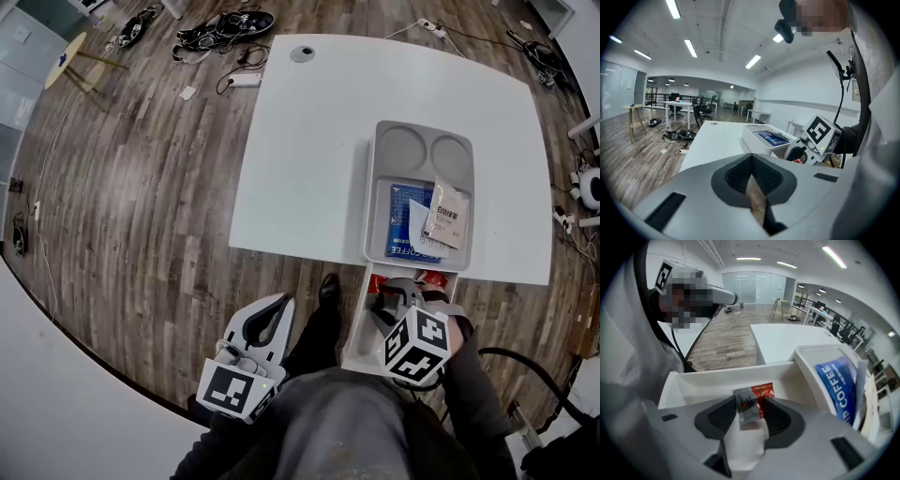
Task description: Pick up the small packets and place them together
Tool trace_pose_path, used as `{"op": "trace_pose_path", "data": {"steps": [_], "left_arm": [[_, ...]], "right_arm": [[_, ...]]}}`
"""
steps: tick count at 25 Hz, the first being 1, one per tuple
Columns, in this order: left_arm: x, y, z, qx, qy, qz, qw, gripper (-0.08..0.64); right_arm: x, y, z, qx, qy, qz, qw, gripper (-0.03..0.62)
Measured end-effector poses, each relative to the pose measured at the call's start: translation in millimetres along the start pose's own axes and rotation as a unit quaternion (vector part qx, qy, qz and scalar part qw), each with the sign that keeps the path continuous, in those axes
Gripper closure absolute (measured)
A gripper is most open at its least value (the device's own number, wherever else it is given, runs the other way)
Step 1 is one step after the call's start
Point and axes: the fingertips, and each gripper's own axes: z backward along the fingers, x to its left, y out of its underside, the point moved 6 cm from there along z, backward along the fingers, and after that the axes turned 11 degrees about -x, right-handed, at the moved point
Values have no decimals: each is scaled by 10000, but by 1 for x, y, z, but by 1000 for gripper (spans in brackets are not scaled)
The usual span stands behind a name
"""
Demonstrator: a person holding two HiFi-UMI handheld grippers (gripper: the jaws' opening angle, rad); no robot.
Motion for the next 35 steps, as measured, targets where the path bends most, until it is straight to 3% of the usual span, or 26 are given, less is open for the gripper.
{"op": "trace_pose_path", "data": {"steps": [1,3,4,9,15,20,28,31,35], "left_arm": [[-1,0,0,2,2,-8,10000,563],[-2,0,0,0,14,-24,10000,563],[-3,0,1,0,21,-31,10000,563],[-8,-1,2,-40,61,-80,9999,563],[-27,-6,2,-165,198,-178,9995,563],[-45,-8,6,-249,331,-214,9989,563],[-43,-8,3,-271,294,-184,9990,563],[-29,-7,4,-216,159,-136,9995,563],[-12,-4,1,-145,14,-47,9999,563]], "right_arm": [[-2,0,1,-49,115,-2,9999,405],[-6,0,3,-115,337,-10,9994,538],[-7,0,4,-125,386,-13,9992,543],[-4,-4,14,-280,484,-7,9984,548],[4,-12,44,-812,585,-170,9948,548],[-2,-15,83,-1202,947,-277,9878,548],[-76,-13,137,-1664,2095,-633,9615,546],[-106,-11,138,-1622,2291,-726,9570,545],[-130,-9,125,-1443,2291,-817,9592,541]]}}
